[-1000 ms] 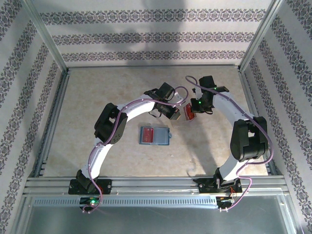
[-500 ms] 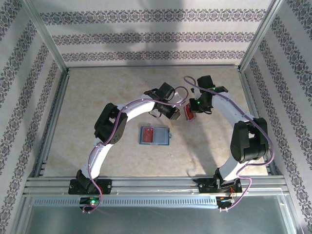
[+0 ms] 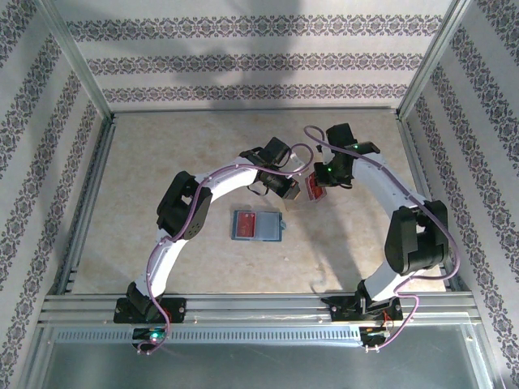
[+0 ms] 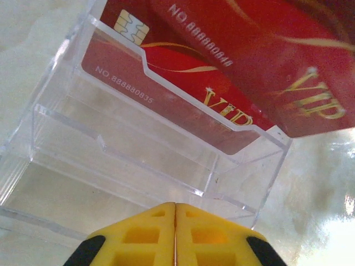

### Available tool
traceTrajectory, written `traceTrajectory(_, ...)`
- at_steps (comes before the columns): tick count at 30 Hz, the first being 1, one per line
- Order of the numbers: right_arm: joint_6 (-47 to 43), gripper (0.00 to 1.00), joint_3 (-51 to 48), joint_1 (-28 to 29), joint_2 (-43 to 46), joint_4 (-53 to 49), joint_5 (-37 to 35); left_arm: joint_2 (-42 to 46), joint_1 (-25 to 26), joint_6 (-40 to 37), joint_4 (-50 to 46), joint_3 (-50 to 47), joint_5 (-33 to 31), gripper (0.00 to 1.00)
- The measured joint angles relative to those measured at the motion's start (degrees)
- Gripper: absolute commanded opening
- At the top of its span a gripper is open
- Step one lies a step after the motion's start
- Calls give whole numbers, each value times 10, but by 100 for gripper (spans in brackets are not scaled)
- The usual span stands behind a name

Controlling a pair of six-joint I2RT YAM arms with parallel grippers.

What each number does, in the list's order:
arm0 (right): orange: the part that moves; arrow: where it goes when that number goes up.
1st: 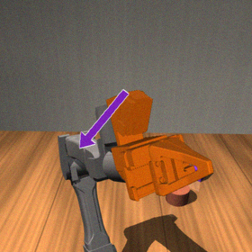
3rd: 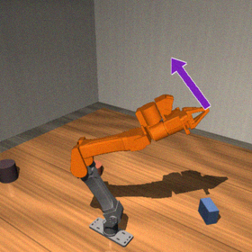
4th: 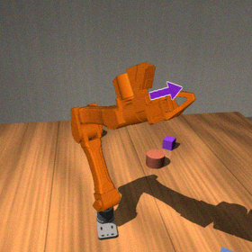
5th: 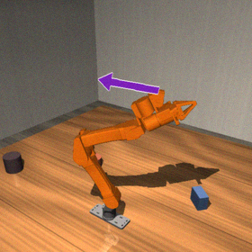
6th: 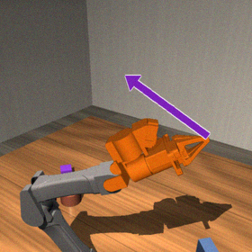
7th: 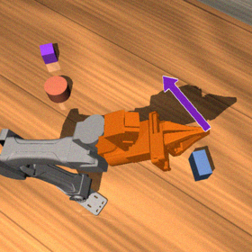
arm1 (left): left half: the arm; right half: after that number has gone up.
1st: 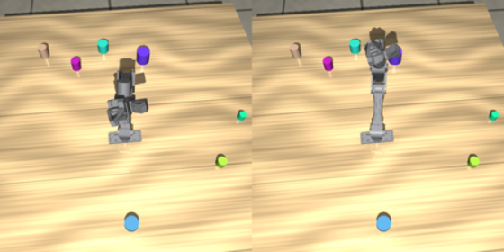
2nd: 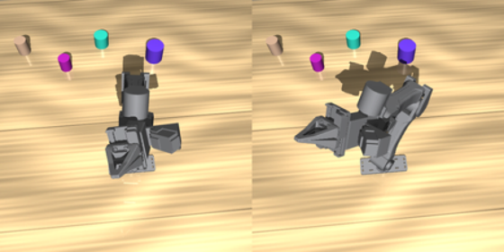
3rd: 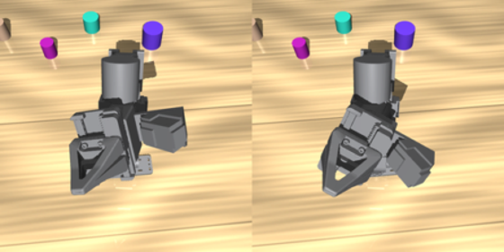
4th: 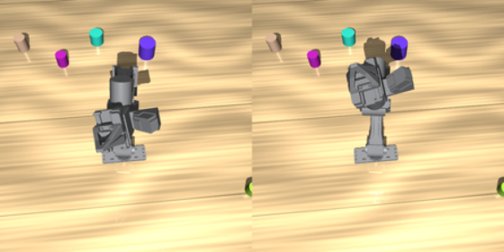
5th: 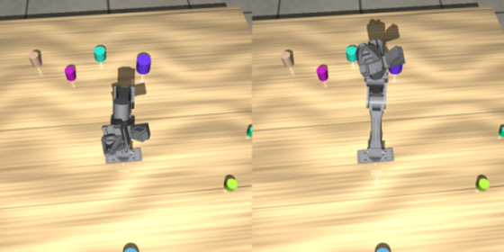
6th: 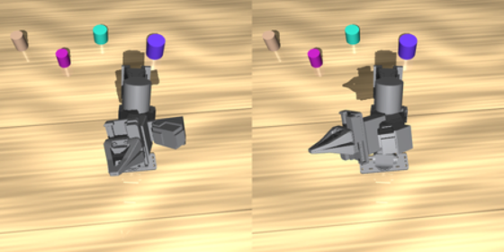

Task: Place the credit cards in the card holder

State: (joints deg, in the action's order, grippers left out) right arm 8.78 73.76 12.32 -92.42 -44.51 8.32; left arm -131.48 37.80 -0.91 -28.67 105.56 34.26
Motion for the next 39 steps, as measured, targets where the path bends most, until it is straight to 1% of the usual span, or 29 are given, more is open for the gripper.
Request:
traceTrajectory(3,2,0,0,-2,20,-9,4,12,0,4,-15,0,-4,23)
traceTrajectory(5,5,0,0,-6,37,-12,8,25,-1,7,-23,0,-4,26)
traceTrajectory(10,27,0,-5,-6,90,0,41,102,-7,12,-31,-14,-4,33)
traceTrajectory(13,44,0,-29,-6,126,24,68,175,-15,12,-29,-51,-3,40)
traceTrajectory(17,76,0,-76,-6,170,61,105,269,-29,12,-6,-125,0,49)
traceTrajectory(20,107,0,-122,-6,208,104,133,325,-47,5,12,-190,8,57)
traceTrajectory(22,128,0,-151,-6,231,132,151,348,-61,-2,20,-222,18,61)
traceTrajectory(27,177,0,-215,-6,273,208,185,380,-104,0,57,-285,44,65)
traceTrajectory(31,216,0,-265,-6,295,272,209,403,-139,32,114,-343,78,66)
traceTrajectory(34,246,0,-298,-5,312,320,227,410,-157,57,151,-367,108,66)
traceTrajectory(37,277,0,-330,-3,327,376,248,414,-166,83,196,-384,141,62)
traceTrajectory(39,300,0,-343,-1,327,410,266,418,-168,107,237,-399,179,60)
